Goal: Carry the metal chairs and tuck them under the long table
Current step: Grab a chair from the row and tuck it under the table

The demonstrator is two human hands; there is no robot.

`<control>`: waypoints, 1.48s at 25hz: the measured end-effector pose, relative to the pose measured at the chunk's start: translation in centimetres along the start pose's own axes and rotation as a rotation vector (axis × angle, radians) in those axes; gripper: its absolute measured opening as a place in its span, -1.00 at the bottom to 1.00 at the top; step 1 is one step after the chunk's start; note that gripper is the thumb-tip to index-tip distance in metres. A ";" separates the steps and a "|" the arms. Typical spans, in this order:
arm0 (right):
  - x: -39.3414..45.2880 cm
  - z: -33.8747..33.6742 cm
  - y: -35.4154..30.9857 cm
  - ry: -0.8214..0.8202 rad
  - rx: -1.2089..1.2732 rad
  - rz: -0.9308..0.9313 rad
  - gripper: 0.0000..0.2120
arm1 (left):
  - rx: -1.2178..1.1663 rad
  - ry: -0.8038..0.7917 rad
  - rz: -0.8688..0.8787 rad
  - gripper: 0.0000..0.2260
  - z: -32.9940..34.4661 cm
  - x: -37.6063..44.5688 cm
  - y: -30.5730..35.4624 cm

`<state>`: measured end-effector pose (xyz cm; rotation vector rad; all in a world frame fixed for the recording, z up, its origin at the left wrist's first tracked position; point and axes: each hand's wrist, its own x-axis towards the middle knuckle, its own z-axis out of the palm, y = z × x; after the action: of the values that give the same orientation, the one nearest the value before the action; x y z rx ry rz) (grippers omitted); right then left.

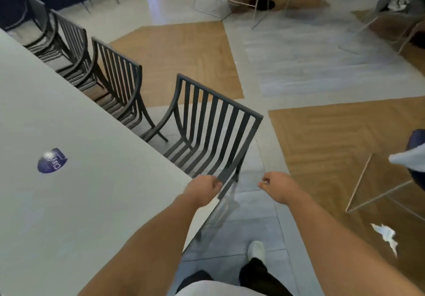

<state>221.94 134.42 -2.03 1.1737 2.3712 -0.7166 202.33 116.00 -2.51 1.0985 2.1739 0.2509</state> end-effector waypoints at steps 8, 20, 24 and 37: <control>13.5 -13.3 5.9 0.011 -0.124 -0.163 -0.58 | -0.102 0.074 -0.153 -0.64 -2.8 10.7 9.0; 39.9 -30.7 2.0 -0.016 -0.289 -0.328 -0.58 | -0.213 0.228 -0.310 -0.67 -15.0 36.1 13.5; 46.3 -34.7 -1.0 -0.076 -0.364 -0.395 -0.57 | -0.235 0.259 -0.404 -0.66 -17.6 40.3 13.5; 61.0 -35.6 -17.5 -0.416 -0.812 -1.068 -0.58 | -0.673 0.817 -1.106 -0.67 -16.6 45.3 16.4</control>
<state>168.66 183.97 -2.87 -0.5693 2.3656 -0.1483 183.31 163.23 -4.78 -0.7413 2.6685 0.9095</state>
